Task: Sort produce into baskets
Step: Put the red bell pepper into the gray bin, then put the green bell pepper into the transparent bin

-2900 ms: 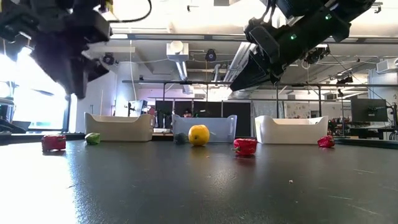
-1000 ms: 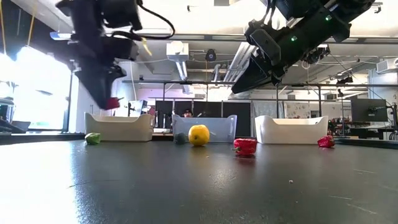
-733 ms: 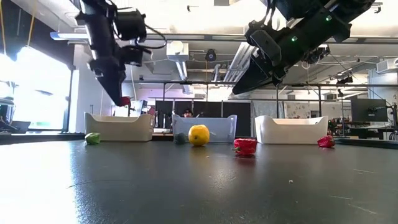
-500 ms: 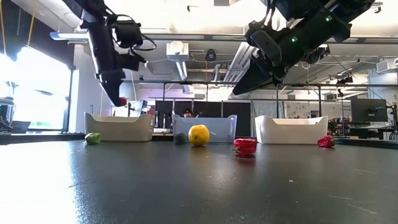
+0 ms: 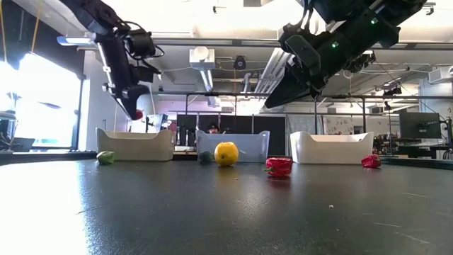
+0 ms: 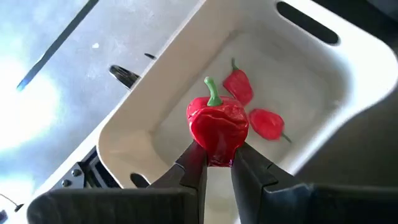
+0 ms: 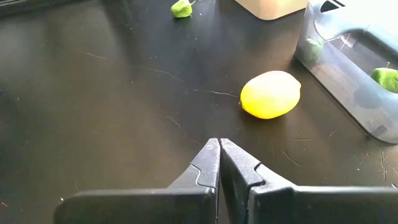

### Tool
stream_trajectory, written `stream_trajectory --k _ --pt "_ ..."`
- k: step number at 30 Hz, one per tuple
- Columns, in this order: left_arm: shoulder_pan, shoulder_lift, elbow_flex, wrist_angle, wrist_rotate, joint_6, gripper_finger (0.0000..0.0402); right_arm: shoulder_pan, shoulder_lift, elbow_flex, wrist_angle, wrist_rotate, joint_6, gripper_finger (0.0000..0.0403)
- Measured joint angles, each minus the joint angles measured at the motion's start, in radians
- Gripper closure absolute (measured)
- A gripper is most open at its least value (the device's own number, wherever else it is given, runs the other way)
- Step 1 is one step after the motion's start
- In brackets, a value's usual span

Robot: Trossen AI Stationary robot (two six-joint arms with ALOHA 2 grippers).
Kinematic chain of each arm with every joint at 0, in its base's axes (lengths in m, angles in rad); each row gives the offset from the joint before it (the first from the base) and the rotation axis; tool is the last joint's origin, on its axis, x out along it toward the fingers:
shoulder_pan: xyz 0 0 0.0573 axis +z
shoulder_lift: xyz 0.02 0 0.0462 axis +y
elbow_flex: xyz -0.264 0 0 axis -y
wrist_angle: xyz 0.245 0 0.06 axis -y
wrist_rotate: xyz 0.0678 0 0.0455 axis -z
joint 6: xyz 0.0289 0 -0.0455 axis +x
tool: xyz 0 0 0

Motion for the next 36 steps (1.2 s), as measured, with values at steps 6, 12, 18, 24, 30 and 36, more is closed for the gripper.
stream_trajectory --k 6,12,18,24,30,36 --pt "0.023 0.087 0.000 0.043 0.056 0.026 0.0362 0.000 0.000 0.000 0.000 0.000 0.000 0.0401" --pt "0.029 0.178 0.015 0.066 0.061 0.021 0.0360 0.000 0.000 0.000 0.000 0.000 -0.018 0.0401" --pt "0.030 0.205 0.036 0.064 0.065 0.035 0.0333 0.000 0.000 0.000 0.000 0.000 -0.019 0.0401" --pt "0.029 0.204 0.037 0.052 0.069 0.079 0.0282 0.000 0.000 0.000 0.000 0.000 -0.020 0.0401" --pt "0.029 0.199 0.037 0.022 0.069 0.098 0.0239 0.000 0.000 0.000 0.000 0.000 -0.045 0.0401" --pt "-0.013 0.119 0.037 -0.005 0.104 0.101 0.0236 -0.003 0.000 0.000 0.001 0.001 -0.086 0.0401"
